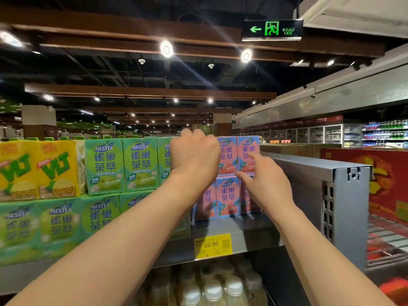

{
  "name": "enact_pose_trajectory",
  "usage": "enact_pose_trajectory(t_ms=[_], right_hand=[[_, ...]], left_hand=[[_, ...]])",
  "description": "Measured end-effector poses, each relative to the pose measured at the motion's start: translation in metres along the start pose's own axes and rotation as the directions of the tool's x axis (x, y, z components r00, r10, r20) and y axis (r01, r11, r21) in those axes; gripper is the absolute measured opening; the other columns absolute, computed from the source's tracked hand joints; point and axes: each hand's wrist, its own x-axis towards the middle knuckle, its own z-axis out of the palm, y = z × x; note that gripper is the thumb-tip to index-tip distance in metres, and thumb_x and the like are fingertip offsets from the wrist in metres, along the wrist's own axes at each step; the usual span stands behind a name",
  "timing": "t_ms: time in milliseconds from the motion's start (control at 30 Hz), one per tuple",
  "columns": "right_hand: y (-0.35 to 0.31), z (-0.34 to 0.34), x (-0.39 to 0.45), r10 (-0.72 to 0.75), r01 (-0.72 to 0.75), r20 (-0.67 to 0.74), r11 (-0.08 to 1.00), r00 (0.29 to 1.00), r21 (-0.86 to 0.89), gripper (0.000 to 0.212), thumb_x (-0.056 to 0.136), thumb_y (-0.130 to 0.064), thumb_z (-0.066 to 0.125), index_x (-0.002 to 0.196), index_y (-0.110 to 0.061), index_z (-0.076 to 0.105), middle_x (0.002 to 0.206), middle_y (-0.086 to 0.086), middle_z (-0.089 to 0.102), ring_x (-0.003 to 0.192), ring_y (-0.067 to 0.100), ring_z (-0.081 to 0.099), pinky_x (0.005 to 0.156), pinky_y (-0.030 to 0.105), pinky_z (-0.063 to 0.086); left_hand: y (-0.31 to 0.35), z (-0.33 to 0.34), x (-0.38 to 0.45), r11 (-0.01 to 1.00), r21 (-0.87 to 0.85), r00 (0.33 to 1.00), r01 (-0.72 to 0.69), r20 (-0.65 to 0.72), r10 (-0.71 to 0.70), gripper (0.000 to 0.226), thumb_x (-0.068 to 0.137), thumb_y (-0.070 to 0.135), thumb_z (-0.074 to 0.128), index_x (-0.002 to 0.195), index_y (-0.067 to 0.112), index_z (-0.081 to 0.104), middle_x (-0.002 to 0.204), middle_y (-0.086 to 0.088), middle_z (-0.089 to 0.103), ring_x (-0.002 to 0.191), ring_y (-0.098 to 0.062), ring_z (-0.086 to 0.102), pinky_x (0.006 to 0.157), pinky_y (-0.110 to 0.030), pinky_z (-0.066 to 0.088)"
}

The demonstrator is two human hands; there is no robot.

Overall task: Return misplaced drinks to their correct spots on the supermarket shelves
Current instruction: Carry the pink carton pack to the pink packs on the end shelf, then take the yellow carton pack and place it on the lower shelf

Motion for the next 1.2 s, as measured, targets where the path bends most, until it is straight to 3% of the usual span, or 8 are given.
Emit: enact_pose_trajectory(t_ms=[167, 500, 600, 967, 1200], right_hand=[[-0.030, -0.012, -0.024, -0.074, 0.070, 0.051, 0.995, 0.996, 0.064, 0.047, 0.090, -0.060, 0.055, 0.124, -0.028, 0.063, 0.119, -0.004, 0.067, 0.107, 0.016, 0.061, 0.081, 0.039, 0.054], [-0.116, 0.007, -0.064, -0.204, 0.168, 0.076, 0.928, 0.976, 0.333, 0.034, 0.088, -0.050, 0.062, 0.109, -0.025, 0.071, 0.103, -0.006, 0.073, 0.095, 0.017, 0.068, 0.086, 0.042, 0.053], [-0.137, 0.013, -0.074, -0.217, 0.171, 0.084, 0.913, 0.973, 0.371, 0.031, 0.087, -0.050, 0.063, 0.107, -0.027, 0.071, 0.101, -0.008, 0.073, 0.090, 0.015, 0.068, 0.085, 0.041, 0.054], [-0.231, 0.047, -0.104, -0.240, 0.168, 0.151, 0.909, 0.959, 0.381, 0.033, 0.090, -0.047, 0.063, 0.113, -0.024, 0.069, 0.101, -0.008, 0.072, 0.086, 0.009, 0.067, 0.083, 0.036, 0.054], [-0.308, 0.082, -0.111, -0.149, 0.119, 0.057, 0.924, 0.987, 0.363, 0.047, 0.091, -0.045, 0.063, 0.129, -0.017, 0.061, 0.118, -0.002, 0.069, 0.107, 0.014, 0.064, 0.093, 0.034, 0.051]], left_hand=[[-0.035, -0.013, -0.035, 0.996, -0.059, 0.988, 0.074, 0.137, -0.065, 0.048, 0.086, 0.065, 0.053, 0.110, 0.024, 0.062, 0.111, -0.004, 0.062, 0.107, -0.028, 0.057, 0.065, -0.035, 0.035], [-0.124, -0.032, -0.099, 0.978, 0.010, 0.946, 0.210, 0.250, -0.206, 0.055, 0.081, 0.075, 0.049, 0.111, 0.033, 0.065, 0.105, 0.004, 0.064, 0.099, -0.022, 0.063, 0.066, -0.033, 0.052], [-0.151, -0.040, -0.113, 0.965, 0.030, 0.930, 0.259, 0.261, -0.258, 0.052, 0.082, 0.074, 0.048, 0.112, 0.034, 0.066, 0.106, 0.005, 0.064, 0.097, -0.019, 0.062, 0.060, -0.030, 0.045], [-0.255, -0.034, -0.149, 0.934, -0.081, 0.918, 0.349, 0.232, -0.323, 0.050, 0.084, 0.071, 0.050, 0.117, 0.035, 0.064, 0.109, 0.006, 0.062, 0.098, -0.020, 0.062, 0.067, -0.033, 0.052], [-0.353, -0.018, -0.152, 0.925, -0.174, 0.935, 0.339, 0.174, -0.310, 0.055, 0.084, 0.065, 0.055, 0.126, 0.029, 0.057, 0.122, -0.001, 0.056, 0.107, -0.023, 0.058, 0.072, -0.036, 0.051]])
